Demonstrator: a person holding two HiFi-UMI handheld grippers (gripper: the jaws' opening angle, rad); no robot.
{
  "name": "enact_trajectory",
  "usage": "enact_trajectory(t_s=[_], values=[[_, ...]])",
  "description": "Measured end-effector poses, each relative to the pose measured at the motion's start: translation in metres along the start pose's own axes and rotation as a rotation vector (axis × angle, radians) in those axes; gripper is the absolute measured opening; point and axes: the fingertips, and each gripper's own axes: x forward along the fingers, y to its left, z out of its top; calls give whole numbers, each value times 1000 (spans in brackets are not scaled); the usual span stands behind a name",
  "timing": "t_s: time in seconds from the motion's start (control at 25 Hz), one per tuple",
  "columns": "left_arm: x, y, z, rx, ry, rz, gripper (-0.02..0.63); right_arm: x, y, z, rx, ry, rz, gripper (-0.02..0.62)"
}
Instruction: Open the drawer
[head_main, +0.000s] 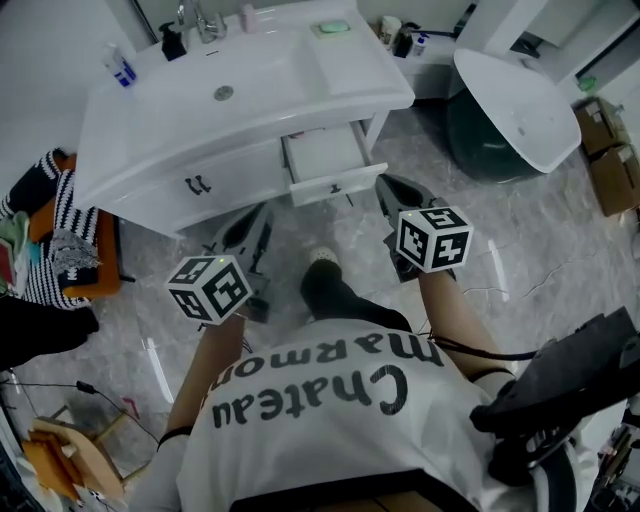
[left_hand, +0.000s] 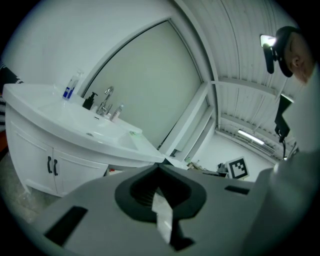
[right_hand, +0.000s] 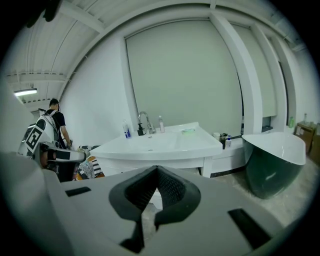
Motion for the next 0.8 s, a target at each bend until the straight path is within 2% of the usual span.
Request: enact_trajectory(t_s=[0.48,0.8], values=[[-4,-1,-4,-14,-17,13,-8,-3,-6,2,-36,-3,-15,11],[-7,-8,-2,-3,-39,11,-8,-10,-8,3,14,-13,-8,11]])
